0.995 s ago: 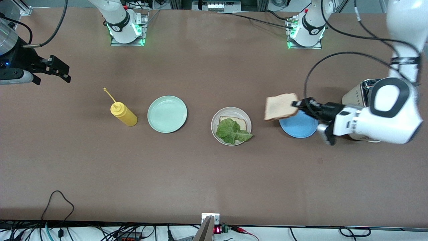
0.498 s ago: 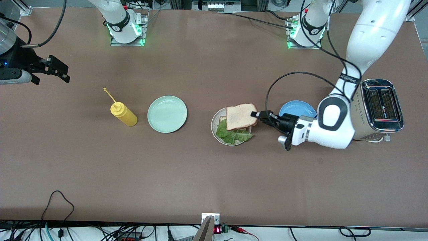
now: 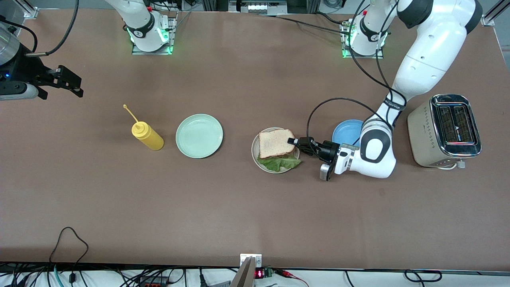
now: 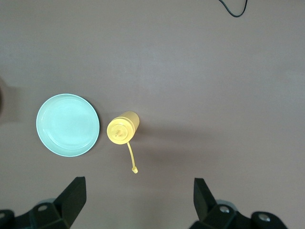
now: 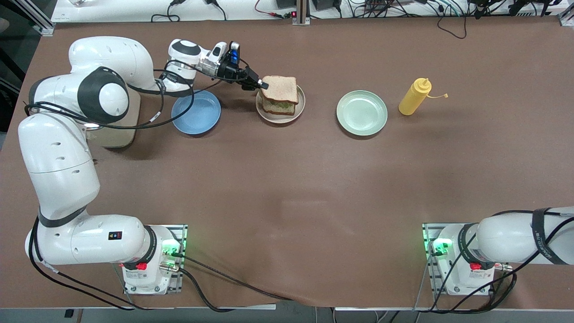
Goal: Make sandwich in beige plate with both arms
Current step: 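Carry the bread over the lettuce and lay it down with the left gripper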
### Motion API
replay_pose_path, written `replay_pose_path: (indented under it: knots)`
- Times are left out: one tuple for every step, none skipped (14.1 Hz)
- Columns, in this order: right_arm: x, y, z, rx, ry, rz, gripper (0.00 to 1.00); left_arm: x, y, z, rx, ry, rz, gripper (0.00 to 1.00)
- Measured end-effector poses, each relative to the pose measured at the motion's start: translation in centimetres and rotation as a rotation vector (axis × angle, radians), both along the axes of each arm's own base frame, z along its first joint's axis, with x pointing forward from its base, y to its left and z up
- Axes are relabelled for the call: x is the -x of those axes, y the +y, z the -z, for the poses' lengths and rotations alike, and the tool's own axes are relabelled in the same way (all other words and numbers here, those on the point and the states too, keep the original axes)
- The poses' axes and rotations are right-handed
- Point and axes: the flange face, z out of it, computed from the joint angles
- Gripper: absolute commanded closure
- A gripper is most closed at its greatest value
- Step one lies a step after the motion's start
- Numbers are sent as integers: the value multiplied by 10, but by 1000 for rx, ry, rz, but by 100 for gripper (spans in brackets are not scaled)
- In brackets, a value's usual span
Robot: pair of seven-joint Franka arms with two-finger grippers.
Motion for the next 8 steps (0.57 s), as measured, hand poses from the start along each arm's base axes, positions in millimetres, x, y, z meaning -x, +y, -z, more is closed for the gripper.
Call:
replay_pose_path:
  knots:
    - [0,0,0,0,0,0,0,-1,-1,3,-11,-7,-8,99]
    - [0,0,0,0,1,0,0,-2,-4,4,-25,-16,-16,99]
    - [0,0,0,0,1,0,0,-2,-7,4,-38,-25,-22,99]
    - [0,0,0,0,1,0,0,-3,-10,5,-49,-32,-26,99]
    - [0,0,0,0,1,0,0,-3,-11,6,-56,-36,-30,99]
    - [0,0,0,0,1,0,0,-4,-10,6,-61,-38,-32,99]
    - [0,0,0,0,2,0,0,-4,-9,7,-67,-40,-30,99]
    - [0,0,0,0,2,0,0,-4,-7,8,-74,-44,-25,99]
